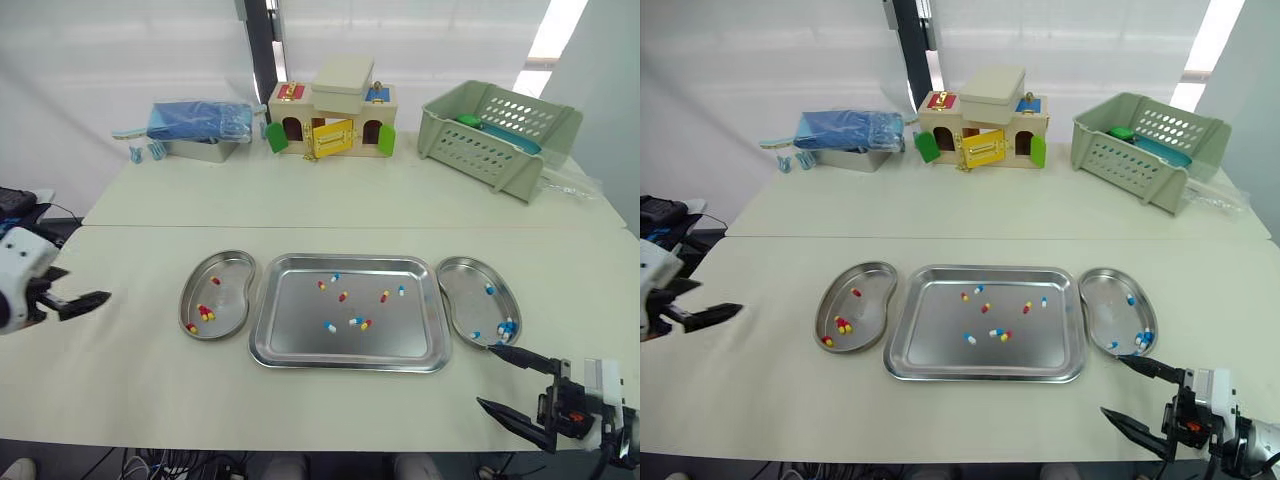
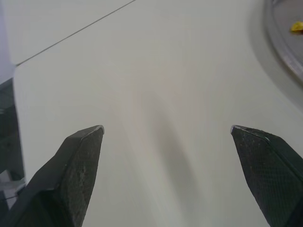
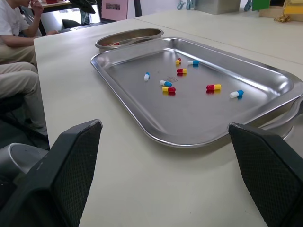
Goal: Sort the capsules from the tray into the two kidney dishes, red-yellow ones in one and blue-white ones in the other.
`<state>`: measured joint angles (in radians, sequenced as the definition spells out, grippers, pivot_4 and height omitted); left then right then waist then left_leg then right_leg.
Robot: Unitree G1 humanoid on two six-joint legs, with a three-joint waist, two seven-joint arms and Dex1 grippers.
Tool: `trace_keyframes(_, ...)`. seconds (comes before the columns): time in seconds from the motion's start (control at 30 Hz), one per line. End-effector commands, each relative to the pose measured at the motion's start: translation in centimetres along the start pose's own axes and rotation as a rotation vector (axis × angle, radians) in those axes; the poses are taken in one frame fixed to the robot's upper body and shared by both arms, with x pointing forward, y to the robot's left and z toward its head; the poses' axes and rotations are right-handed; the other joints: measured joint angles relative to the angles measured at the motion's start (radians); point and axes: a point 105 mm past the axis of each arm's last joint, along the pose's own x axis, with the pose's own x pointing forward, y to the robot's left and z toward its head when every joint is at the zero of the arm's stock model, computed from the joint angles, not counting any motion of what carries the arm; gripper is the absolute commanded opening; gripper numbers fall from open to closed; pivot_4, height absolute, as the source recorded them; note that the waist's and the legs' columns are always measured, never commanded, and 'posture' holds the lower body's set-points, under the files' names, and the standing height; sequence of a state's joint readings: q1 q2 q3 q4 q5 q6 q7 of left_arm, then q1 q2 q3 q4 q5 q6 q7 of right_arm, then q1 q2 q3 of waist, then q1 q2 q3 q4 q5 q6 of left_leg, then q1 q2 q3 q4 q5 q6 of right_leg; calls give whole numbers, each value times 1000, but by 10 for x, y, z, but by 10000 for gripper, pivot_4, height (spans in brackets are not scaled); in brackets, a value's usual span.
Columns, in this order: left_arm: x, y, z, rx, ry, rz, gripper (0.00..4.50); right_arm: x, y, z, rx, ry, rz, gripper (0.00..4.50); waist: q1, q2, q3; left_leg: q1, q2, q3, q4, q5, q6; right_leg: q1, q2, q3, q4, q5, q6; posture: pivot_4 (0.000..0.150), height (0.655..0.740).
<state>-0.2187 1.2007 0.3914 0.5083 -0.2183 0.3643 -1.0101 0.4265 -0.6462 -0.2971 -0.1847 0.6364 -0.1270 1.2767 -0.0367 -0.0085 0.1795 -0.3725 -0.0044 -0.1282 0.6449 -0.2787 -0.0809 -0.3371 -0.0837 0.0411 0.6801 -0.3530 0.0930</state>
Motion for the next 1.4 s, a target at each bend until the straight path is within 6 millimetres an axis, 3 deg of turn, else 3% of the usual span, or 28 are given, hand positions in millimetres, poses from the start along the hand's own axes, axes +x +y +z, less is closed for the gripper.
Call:
trace_keyframes(0.03, -13, 21, 2, 23, -11, 67, 44582, -4, -1, 5, -40, -4, 5, 45000, -1, 0, 0, 0, 0, 0, 0, 0, 0, 0, 0, 0, 0, 0, 0, 1500, 7400)
trace_keyframes(0.37, -7, 18, -2, 40, -45, 35, 44582, -4, -1, 3, -45, 3, 23, 45000, -5, -1, 0, 0, 0, 0, 0, 0, 0, 0, 0, 0, 1, 0, 0, 1500, 7400)
trace_keyframes(0.6, 4, 2, 8, 69, -75, -35, 44582, 1, 17, 0, -38, 9, 76, 45000, -4, -1, 0, 0, 0, 0, 0, 0, 0, 0, 0, 0, 1, 0, 0, 1500, 7400)
trace_keyframes(0.77, 25, -55, 35, 141, -142, -257, 44582, 9, 23, 1, -20, -36, 38, 45000, -3, -2, -1, 0, 1, 0, 0, 0, 0, 0, 0, 0, 1, 0, 0, 1500, 7400)
trace_keyframes(0.93, 43, -132, 69, 254, -238, -510, 44582, 19, 25, 3, -17, -66, -8, 45000, -2, -2, -1, 0, 1, 0, 1, 0, 0, 0, 0, 0, 1, 0, 0, 1500, 7400)
trace_keyframes(1.07, 48, -185, 84, 391, -268, -706, 44582, 24, 29, 5, -17, -84, -31, 45000, 1, -2, -1, 0, 1, 0, 1, 0, 0, 0, 0, 0, 1, 0, 0, 1500, 7400)
trace_keyframes(1.2, 57, -214, 103, 503, -314, -823, 44582, 28, 36, 6, -10, -87, -42, 45000, 3, -2, -1, 0, 1, 0, 1, 0, 0, 0, 0, 0, 1, 0, 0, 1500, 7400)
trace_keyframes(1.4, 74, -233, 115, 570, -313, -888, 44582, 32, 42, 9, -7, -95, -85, 45000, -3, -2, -1, 0, 0, 0, 1, 0, 0, 0, 0, 0, 1, 0, 0, 1500, 7400)
